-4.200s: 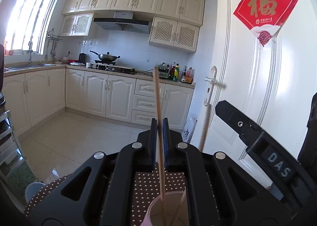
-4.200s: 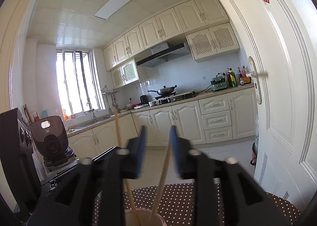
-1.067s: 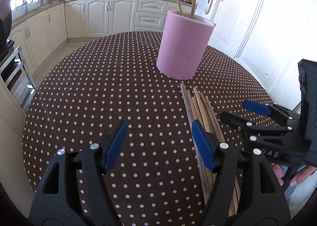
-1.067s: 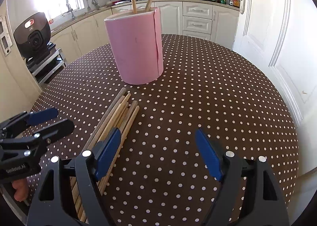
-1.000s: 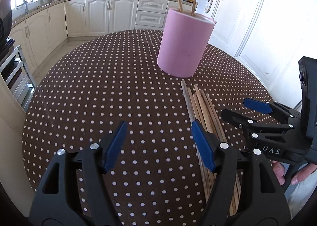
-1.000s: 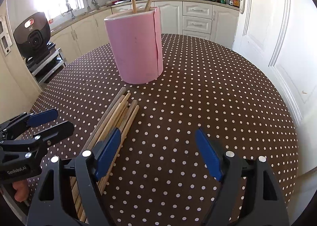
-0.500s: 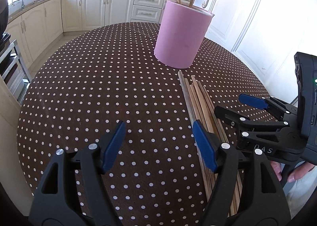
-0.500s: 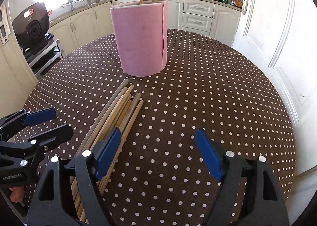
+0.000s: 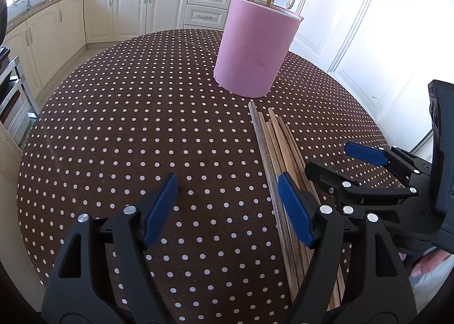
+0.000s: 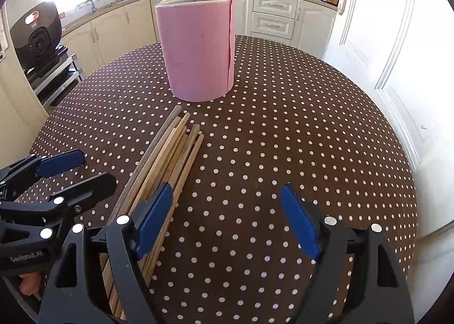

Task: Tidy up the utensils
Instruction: 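Raise the left tool away from the cup back toward the chopstick pile, then lower the left gripper onto another chopstick in the pile and close it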

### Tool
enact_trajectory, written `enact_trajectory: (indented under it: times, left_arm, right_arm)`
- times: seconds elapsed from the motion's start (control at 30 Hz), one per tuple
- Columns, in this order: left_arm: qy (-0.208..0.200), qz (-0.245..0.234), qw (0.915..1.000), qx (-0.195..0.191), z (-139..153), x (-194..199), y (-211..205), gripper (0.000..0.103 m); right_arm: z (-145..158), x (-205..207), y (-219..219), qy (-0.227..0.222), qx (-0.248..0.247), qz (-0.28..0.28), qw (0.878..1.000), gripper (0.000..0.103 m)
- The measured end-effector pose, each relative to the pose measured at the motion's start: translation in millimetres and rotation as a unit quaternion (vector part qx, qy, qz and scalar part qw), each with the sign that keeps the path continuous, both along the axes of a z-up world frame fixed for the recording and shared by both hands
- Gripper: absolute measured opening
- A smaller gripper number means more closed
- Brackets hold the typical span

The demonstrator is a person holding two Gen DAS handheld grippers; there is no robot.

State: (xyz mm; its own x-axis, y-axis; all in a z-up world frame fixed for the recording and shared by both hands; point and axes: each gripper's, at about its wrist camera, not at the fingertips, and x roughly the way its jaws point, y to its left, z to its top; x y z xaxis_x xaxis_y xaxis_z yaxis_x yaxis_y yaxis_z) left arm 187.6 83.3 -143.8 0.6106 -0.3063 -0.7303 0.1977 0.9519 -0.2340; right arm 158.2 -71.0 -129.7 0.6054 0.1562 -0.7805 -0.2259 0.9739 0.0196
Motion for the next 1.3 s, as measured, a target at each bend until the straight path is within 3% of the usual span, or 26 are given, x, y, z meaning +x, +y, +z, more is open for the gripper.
enact_trajectory:
  times: [0.43, 0.6, 0.8, 0.97, 1.1, 1.3]
  left_arm:
    - [0.011, -0.004, 0.9999, 0.008, 2, 6, -5, 0.072]
    - [0.018, -0.002, 0.9998, 0.012, 1, 9, -5, 0.072]
    - [0.017, 0.001, 0.9998, 0.014, 4, 10, -2, 0.072]
    - [0.007, -0.014, 0.9998, 0.012, 8, 12, -7, 0.072]
    - [0.007, -0.02, 0.9996, 0.017, 9, 18, -13, 0.07]
    - [0.026, -0.011, 0.9988, 0.041, 3, 31, -23, 0.054]
  right_arm:
    - [4, 25, 10, 0.027, -0.031, -0.015, 0.999, 0.075]
    - [-3, 38, 13, 0.067, -0.029, -0.008, 0.997, 0.076]
    - [0, 29, 7, 0.064, -0.02, -0.014, 0.998, 0.075]
    - [3, 18, 4, 0.056, -0.017, 0.002, 0.998, 0.052]
    - [4, 14, -6, 0.054, -0.016, 0.009, 0.998, 0.044]
    - [5, 10, -9, 0.053, -0.015, 0.018, 0.998, 0.041]
